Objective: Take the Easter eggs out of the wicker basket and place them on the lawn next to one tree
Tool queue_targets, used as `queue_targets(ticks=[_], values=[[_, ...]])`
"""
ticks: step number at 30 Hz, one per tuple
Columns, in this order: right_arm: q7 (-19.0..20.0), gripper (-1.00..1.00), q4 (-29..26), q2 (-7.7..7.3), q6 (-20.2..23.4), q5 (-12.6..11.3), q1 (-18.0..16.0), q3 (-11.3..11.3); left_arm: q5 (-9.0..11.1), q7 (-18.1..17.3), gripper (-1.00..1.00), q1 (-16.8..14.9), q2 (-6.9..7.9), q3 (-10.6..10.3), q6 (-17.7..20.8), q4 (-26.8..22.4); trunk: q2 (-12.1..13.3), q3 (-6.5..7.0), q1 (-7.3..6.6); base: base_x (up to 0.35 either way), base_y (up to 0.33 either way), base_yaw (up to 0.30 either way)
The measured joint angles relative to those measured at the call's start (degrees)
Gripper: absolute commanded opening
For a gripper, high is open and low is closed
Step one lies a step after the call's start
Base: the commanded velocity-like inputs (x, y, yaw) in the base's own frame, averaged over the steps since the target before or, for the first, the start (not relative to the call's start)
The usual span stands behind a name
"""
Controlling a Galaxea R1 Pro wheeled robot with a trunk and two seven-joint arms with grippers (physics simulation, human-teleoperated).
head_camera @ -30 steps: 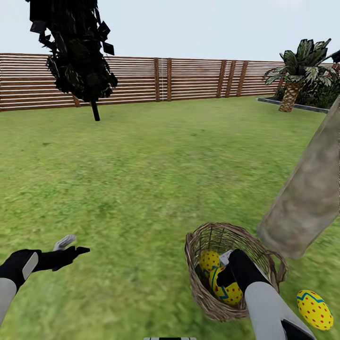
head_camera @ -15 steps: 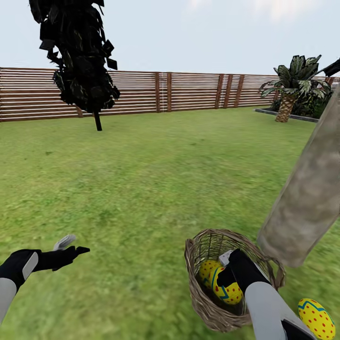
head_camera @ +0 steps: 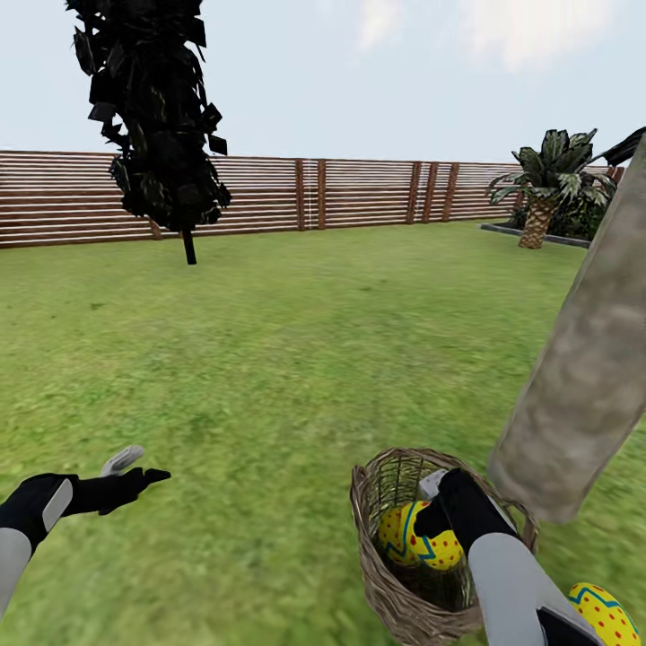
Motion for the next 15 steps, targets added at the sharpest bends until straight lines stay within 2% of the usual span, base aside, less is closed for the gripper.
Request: queue_targets(ticks=[1,4,7,9,11,15], values=[[1.5,-1.0,-0.77,-0.01,0.03,0.0,0.0,-0.02,0.0,0.27,1.0,0.0,-0.01,0.0,0.0,0.02,0.4,0.18,-0.22,0.0,0.0,0.0],[13.77,-1.0,-5.26,-0.37,0.02,0.4,0.0,0.01,0.06,3.49,1.0,0.0,-0.15,0.05,-0.01,0.3,1.6,0.72,-0.88,0.0,0.0,0.0],[19.04,-1.0,-11.16,-1.01,0.0,0.59,0.0,-0.28,0.1,4.65,1.0,0.0,-0.21,0.07,0.0,0.44,2.81,1.26,-1.54,0.0,0.0,0.0],[21.98,-1.0,-13.52,-2.2,-0.04,0.7,0.01,-0.35,0.09,4.73,1.0,0.0,-0.19,0.07,0.0,0.45,3.61,1.62,-1.98,0.0,0.0,0.0],[27.63,-1.0,-15.87,-4.97,2.05,0.77,0.01,-0.38,0.09,4.74,1.0,0.01,-0.19,0.07,0.01,0.45,4.41,1.98,-2.42,0.0,0.0,0.0],[37.51,-1.0,-17.97,-10.43,2.68,0.79,0.02,-0.56,0.1,4.73,1.0,0.01,-0.21,0.06,0.0,0.45,6.02,2.69,-3.3,0.0,0.0,0.0]])
